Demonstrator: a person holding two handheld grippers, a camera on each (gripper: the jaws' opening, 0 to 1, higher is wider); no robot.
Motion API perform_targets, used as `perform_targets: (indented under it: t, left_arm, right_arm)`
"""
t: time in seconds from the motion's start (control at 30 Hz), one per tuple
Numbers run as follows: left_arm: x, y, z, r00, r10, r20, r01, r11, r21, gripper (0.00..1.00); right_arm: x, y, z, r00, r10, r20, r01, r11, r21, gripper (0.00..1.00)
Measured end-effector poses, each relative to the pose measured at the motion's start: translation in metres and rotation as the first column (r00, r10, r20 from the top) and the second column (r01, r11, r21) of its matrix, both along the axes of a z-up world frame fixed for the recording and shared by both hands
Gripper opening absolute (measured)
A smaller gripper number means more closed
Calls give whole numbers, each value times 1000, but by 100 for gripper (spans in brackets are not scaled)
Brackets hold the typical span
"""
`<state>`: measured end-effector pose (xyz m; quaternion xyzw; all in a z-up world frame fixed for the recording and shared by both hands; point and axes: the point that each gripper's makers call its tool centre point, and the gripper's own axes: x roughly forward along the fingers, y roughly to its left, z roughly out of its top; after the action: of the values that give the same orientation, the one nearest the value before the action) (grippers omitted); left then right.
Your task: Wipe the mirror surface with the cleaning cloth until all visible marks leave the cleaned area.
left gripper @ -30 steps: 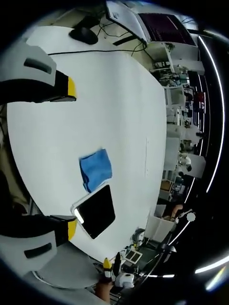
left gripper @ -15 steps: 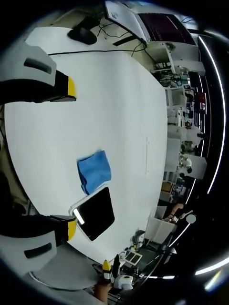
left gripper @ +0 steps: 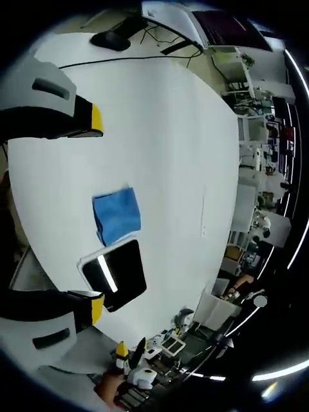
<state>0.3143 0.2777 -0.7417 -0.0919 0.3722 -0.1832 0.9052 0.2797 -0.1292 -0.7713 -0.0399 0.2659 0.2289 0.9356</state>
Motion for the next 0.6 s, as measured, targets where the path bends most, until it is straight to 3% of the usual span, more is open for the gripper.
perform_targets:
  t: [0.07, 0.13, 0.27, 0.43, 0.53, 0.6]
  left_arm:
    - [6, -6, 4, 1000, -13, -10, 13, 1000, 1, 99]
    - [6, -7, -1, 997, -19, -76, 22, 999, 38, 99]
    - [23, -12, 2, 996, -31, -87, 35, 998, 55, 99]
    - [45, -15, 4, 991, -53, -125, 69, 990, 124, 99]
    - [58, -21, 10, 992, -58, -111, 71, 990, 119, 99]
    - [64, -28, 10, 989, -66, -135, 79, 992, 98, 99]
  right_arm:
    - [1, -1, 0, 1000, -1, 2, 1, 1000, 0, 94]
    - [1, 0, 0, 1000, -1, 3, 1, 1000, 1, 94]
    - [1, 0, 0, 1000, 1, 5, -1, 1000, 1, 94]
    - [1, 0, 1, 1000, 0, 9, 0, 1000, -1, 93]
    - [1, -1, 1, 1000, 0, 11, 0, 1000, -4, 93]
    - [1, -1, 1, 1000, -3, 13, 3, 1000, -2, 93]
